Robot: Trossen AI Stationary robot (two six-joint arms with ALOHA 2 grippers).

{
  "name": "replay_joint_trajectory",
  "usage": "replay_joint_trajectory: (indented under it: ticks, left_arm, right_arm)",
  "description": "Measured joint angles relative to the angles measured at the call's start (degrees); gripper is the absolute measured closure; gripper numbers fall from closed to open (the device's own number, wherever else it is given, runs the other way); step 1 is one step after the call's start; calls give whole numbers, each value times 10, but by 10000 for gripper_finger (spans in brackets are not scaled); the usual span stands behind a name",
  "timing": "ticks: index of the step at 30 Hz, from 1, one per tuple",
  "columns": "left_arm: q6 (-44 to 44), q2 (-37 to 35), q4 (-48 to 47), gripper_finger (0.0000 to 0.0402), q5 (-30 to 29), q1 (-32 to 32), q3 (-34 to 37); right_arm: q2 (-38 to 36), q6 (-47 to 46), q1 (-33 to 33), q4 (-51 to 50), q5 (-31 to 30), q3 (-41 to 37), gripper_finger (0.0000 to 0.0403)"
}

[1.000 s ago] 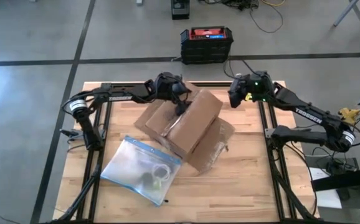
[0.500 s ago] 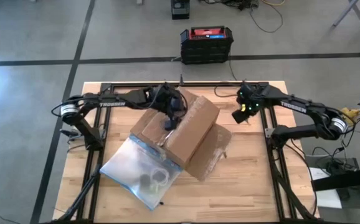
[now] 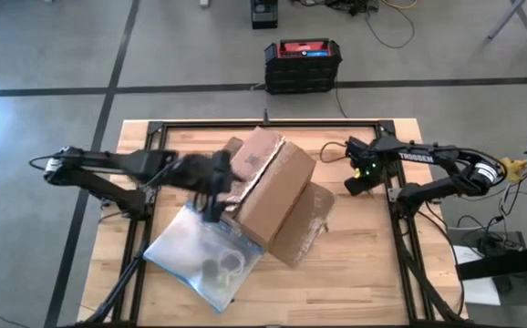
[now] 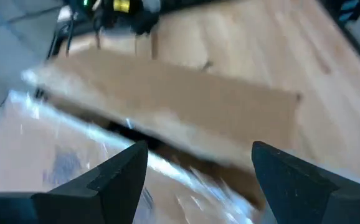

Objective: Pack items into zip bag
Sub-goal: Break down the cardboard box until it is completely flat

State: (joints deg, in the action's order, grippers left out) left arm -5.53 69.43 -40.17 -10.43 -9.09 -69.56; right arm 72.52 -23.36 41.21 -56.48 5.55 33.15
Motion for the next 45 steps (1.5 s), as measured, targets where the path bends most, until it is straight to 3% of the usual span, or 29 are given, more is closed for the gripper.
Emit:
replay_joint_trajectory:
  ticks: [4,11,16,18,23,29,36,39,42,45]
  left_arm:
    - [110,-11,-89,129,-154,-131,2]
    - [279,-2,-99,129,-320,-328,43]
    - [311,19,-81,129,-499,-382,89]
    - [322,28,-65,129,-527,-379,115]
    - [368,34,-1,129,-548,-336,182]
    - [352,26,37,129,-550,-271,213]
    - [299,29,110,129,-518,-222,217]
    - [287,28,137,134,-454,-192,217]
    - [273,28,159,171,-395,-154,218]
    - [247,28,173,241,-359,-114,216]
  right_arm:
    - [0,-30,0,2,0,-16,316]
    - [-1,-60,-19,20,-17,-18,301]
    - [-1,-53,-33,46,-81,-10,284]
    - [-5,-54,-40,57,-119,-3,274]
    - [-20,-38,-65,53,-168,21,242]
    - [-36,5,-96,52,-217,61,205]
    - [-51,7,-173,88,-221,91,181]
    - [-61,7,-230,120,-222,101,180]
    - [-73,4,-286,158,-241,114,187]
    - [-81,4,-343,169,-293,130,200]
